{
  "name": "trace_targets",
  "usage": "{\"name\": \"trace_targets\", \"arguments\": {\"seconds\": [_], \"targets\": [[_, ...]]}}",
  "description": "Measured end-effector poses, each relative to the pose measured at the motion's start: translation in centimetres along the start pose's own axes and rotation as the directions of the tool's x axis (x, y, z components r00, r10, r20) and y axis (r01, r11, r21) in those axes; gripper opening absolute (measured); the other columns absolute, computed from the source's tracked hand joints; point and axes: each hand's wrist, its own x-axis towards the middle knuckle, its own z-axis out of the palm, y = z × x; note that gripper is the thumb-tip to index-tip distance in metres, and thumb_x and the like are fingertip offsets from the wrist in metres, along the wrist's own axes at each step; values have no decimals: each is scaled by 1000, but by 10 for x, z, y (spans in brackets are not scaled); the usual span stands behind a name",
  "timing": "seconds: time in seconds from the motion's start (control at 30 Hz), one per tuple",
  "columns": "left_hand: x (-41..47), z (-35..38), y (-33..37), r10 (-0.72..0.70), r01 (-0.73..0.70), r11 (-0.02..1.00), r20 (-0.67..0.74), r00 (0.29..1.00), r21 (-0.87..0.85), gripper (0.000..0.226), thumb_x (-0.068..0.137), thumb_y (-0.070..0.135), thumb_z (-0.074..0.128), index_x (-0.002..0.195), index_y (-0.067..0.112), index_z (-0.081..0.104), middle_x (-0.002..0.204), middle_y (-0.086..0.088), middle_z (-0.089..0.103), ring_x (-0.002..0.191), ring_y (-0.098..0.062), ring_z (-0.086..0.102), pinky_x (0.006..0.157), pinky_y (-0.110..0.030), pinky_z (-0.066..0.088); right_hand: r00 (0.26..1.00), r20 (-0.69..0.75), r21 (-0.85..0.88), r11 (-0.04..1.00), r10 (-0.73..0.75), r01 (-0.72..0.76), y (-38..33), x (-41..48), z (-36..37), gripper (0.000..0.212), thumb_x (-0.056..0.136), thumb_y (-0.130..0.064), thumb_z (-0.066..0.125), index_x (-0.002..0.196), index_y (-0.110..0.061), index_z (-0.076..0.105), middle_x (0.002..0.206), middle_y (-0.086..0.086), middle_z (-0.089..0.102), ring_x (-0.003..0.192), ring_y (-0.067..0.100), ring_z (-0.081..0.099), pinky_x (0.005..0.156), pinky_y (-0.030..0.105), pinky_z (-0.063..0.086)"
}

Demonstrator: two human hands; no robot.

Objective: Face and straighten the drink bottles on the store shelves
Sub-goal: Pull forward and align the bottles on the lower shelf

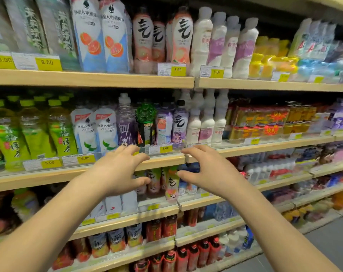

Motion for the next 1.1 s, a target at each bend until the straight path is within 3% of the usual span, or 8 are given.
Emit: {"name": "trace_targets", "arguments": {"seconds": [0.23, 0.5, 0.8, 1.1], "targets": [[-4, 13, 35, -182, 181, 983, 45, 982, 24, 69, 87, 69, 49, 146, 38, 33, 152, 4, 29, 137, -20, 34, 106, -38, 42, 988, 38, 90, 986, -147, 143, 41, 25, -3, 68, 92, -59, 65, 152, -36, 43, 153, -9, 44, 138, 14, 44, 110, 38, 44], [-10, 23, 4, -290, 289, 957, 34, 956, 36, 68, 87, 67, 53, 145, 38, 32, 153, 4, 29, 138, -21, 32, 106, -38, 42, 975, 30, 142, 966, -222, 216, 25, 79, 13, 65, 91, -61, 63, 149, -36, 45, 146, -8, 48, 132, 15, 49, 103, 39, 48], [7, 45, -52, -272, 272, 962, -2, 962, -1, 69, 87, 60, 59, 146, 35, 33, 153, 2, 30, 137, -23, 34, 109, -41, 39, 982, 7, 136, 973, -187, 184, -7, 134, 34, 64, 93, -58, 63, 148, -30, 47, 150, -3, 47, 132, 18, 51, 105, 45, 48], [39, 79, -75, -211, 210, 977, -54, 976, -21, 66, 89, 49, 63, 145, 31, 35, 144, 4, 39, 132, -20, 38, 106, -40, 41, 978, -98, 169, 965, -185, 199, -13, 184, 41, 72, 91, -57, 67, 151, -24, 44, 147, -1, 49, 121, 17, 55, 97, 34, 46]]}}
